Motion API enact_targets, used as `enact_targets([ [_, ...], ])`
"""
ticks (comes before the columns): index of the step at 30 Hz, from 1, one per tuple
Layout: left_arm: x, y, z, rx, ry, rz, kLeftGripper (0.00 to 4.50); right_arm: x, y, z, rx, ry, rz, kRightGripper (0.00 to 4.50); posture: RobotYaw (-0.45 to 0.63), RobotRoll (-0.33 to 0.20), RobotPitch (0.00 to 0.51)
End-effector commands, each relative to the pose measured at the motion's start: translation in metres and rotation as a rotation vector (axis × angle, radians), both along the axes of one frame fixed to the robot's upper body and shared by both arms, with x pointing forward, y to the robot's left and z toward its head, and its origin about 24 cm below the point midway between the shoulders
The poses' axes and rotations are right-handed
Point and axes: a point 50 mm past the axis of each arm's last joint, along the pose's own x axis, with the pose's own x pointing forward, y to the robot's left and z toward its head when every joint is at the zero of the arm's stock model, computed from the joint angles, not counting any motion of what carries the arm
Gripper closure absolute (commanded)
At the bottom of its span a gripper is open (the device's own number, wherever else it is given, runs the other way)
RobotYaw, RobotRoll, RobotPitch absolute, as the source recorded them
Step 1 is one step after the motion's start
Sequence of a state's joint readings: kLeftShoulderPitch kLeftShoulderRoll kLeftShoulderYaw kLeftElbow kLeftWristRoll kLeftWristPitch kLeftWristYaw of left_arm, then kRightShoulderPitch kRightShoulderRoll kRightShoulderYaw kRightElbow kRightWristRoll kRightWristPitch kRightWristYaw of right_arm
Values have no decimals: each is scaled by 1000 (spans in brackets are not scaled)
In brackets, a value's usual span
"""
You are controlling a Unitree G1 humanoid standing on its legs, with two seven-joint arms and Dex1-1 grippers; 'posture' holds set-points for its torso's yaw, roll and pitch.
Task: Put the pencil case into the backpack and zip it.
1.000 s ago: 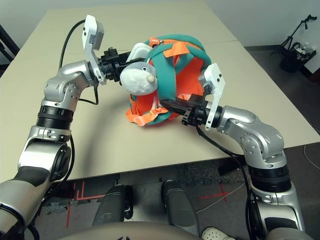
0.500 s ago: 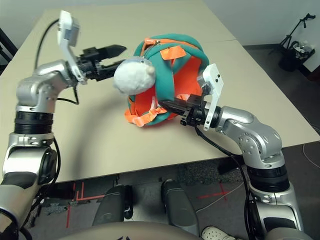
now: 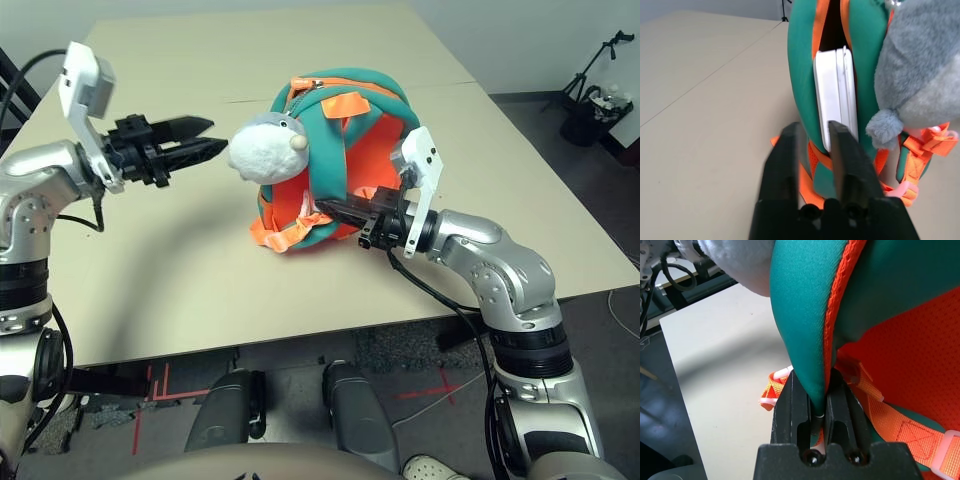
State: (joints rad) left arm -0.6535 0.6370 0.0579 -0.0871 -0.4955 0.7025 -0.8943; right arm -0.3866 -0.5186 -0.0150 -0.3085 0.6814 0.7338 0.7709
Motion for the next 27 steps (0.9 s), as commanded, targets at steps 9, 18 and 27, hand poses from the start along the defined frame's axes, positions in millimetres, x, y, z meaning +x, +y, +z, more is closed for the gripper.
enact_targets([
  [9, 17, -26, -15, -26, -36, -1, 4500, -2, 7, 0, -5, 2, 49, 4466, -110, 0, 106],
  [18, 29, -49, -17, -94, -32, -51, 4500, -5, 6, 0, -7, 0, 39, 4466, -134, 0, 107],
  [27, 35, -56, -10, -120, -60, -61, 4500, -7, 5, -1, -14, -1, 28, 4466, -144, 0, 108],
])
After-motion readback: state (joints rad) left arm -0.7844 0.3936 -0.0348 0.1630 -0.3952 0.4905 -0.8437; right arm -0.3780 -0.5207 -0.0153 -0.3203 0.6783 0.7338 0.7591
